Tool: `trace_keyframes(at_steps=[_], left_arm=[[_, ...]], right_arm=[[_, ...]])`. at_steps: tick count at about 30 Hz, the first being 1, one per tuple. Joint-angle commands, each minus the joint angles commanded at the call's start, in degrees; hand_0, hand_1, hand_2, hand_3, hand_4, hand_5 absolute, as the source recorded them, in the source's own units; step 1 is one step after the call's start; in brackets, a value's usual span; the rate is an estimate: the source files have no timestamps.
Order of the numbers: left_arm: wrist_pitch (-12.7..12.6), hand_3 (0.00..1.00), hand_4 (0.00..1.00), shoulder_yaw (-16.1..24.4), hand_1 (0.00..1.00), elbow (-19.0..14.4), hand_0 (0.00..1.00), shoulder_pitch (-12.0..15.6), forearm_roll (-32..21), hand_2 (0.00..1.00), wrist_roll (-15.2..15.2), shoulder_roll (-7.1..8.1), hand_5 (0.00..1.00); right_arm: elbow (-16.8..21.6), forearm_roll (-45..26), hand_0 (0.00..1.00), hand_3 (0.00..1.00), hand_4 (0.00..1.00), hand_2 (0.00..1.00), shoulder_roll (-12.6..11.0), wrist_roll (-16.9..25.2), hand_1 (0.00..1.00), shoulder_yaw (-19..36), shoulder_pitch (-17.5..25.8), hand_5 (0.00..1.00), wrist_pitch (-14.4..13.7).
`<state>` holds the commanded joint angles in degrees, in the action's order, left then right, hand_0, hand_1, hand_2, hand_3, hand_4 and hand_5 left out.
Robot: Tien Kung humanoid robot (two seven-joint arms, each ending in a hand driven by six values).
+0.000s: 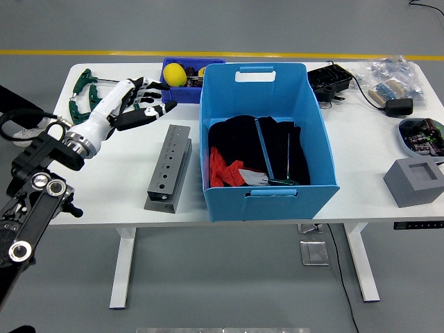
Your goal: Lift tool from toolbox,place it in box,lift tool from toolbox,place it in box
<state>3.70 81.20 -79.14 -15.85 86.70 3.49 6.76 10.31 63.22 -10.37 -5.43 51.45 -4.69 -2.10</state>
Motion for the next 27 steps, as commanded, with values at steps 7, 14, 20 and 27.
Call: trace_keyframes(at_steps=[7,14,20,27], left_arm=[[-6.13,0.673,0.852,4.59,0.736,-1.34,0.723,12.80,-3.50,0.799,-5.54,-2.19,0.559],[-8.76,0.685,0.840,7.37,0.743,-0.34,0.737,17.53,-5.64,0.813,-8.83,-3.71,0.560],[-7.28,0.679,0.820,7.09,0.748,-0.86,0.741,15.41,-4.27,0.817,-8.97,-3.55,0.545],[-6.71,0.679,0.817,6.33,0.748,-0.78,0.744,14.45,-4.15,0.818,-9.24,-3.61,0.544]], right_arm=[[0.00,0.94,0.679,0.627,0.879,0.766,0.33,-0.12,0.678,0.91,0.57,0.722,-0.09],[0.00,2.10,0.679,0.624,0.877,0.763,0.62,-0.53,0.674,1.78,0.66,0.725,-0.18],[0.00,1.97,0.676,0.621,0.874,0.758,0.61,-0.60,0.669,1.52,-0.01,0.728,-0.39],[0.00,1.38,0.672,0.613,0.868,0.756,0.60,-0.67,0.666,0.82,-1.12,0.728,-0.72]])
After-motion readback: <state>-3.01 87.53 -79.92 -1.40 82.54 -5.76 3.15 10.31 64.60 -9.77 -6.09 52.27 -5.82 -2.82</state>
